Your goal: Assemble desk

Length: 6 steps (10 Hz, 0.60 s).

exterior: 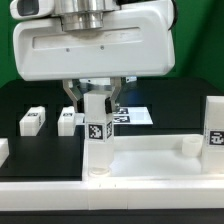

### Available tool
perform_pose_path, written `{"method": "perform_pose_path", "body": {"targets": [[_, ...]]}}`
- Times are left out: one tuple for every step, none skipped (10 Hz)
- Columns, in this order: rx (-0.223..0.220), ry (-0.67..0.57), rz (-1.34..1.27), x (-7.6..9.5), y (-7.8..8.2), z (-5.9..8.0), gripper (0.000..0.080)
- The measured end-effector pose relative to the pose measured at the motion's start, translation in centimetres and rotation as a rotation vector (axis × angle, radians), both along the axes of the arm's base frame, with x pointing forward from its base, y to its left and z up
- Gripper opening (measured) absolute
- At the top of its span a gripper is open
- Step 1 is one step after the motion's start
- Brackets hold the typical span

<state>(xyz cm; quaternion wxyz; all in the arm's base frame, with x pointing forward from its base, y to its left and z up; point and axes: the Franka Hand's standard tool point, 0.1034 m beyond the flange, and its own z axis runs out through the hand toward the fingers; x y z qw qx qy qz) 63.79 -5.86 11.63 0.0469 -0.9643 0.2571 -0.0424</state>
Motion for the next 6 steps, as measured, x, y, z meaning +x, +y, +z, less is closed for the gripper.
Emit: {"method": "perform_pose_path", "body": {"targets": [[0.009,0.006,-0.105,0.11,-0.18,-0.05,0.0292],[0.023,0.016,-0.229,0.11,-0.29,-0.07,0.0292],[0.047,0.032,-0.406,0.03,-0.46,-0.11,0.0292],[0.081,0.052,-0.594,-0.10,-0.58,-0.19,0.0292],[0.130,0.067,-0.778,-0.20,-0.84,-0.29,0.0292],[0.166,0.079,-0.944,-0.31,-1.10,-0.40,0.0292]]}}
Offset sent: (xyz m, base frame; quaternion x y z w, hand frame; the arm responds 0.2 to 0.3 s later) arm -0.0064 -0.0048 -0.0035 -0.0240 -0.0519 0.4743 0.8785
